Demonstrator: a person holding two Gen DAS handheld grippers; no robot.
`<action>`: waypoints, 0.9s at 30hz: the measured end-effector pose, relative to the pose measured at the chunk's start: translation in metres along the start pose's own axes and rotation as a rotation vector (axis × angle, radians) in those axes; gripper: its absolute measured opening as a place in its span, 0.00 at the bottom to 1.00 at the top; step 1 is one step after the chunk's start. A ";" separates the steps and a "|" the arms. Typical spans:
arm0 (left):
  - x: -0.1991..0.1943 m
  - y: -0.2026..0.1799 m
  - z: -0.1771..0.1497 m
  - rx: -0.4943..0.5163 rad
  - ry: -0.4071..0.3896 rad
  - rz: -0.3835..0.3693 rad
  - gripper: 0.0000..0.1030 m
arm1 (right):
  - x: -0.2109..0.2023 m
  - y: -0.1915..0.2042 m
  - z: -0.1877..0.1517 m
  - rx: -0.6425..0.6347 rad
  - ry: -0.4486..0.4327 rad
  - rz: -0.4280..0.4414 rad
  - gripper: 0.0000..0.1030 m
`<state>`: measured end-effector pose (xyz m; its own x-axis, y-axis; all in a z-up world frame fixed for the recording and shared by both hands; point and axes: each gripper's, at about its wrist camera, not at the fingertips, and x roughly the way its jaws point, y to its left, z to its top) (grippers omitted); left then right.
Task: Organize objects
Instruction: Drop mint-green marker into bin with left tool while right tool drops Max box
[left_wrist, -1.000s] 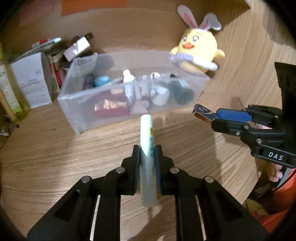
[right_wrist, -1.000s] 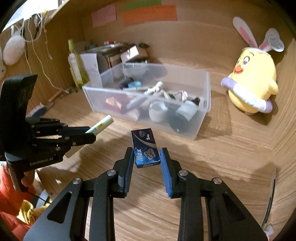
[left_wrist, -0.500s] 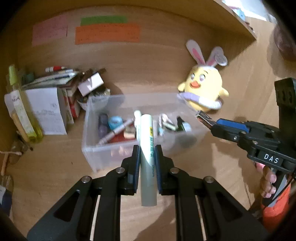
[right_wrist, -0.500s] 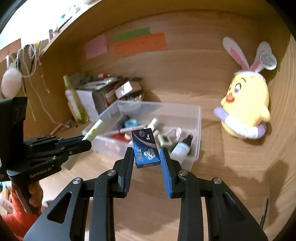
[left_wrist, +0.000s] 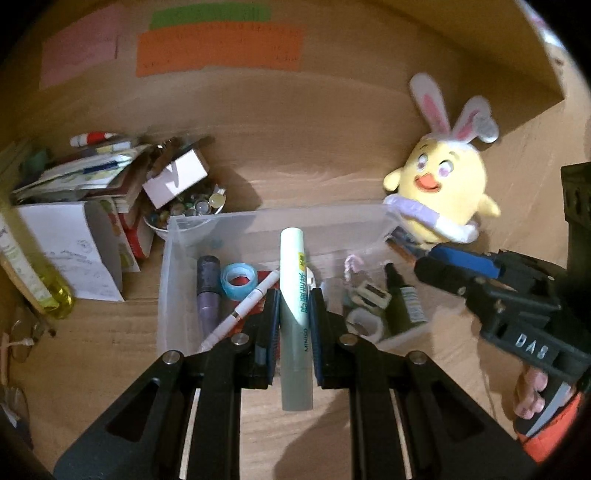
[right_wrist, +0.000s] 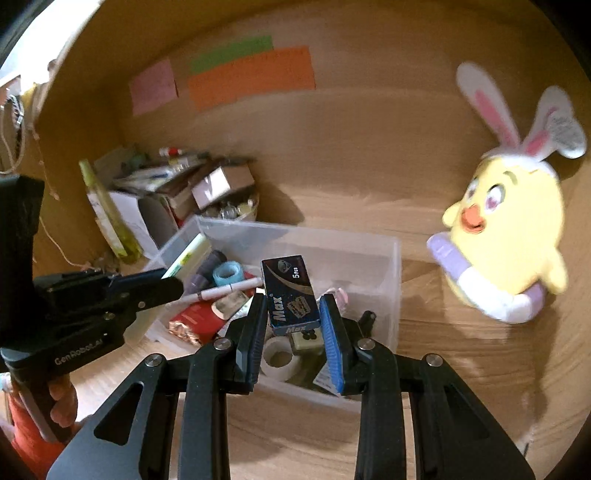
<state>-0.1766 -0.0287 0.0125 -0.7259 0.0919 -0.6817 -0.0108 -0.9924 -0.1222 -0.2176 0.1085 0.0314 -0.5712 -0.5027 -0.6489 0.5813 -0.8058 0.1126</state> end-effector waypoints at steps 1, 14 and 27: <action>0.007 0.000 0.001 -0.002 0.015 0.002 0.14 | 0.008 0.001 0.000 -0.003 0.017 -0.005 0.26; 0.044 0.002 0.000 -0.010 0.099 -0.036 0.14 | 0.053 0.003 -0.008 -0.032 0.119 -0.012 0.27; 0.001 0.002 -0.003 -0.008 0.009 -0.045 0.14 | 0.012 0.009 -0.004 -0.040 0.051 0.008 0.27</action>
<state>-0.1754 -0.0308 0.0097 -0.7185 0.1368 -0.6819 -0.0378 -0.9867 -0.1581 -0.2175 0.0963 0.0217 -0.5367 -0.4917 -0.6857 0.6089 -0.7883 0.0887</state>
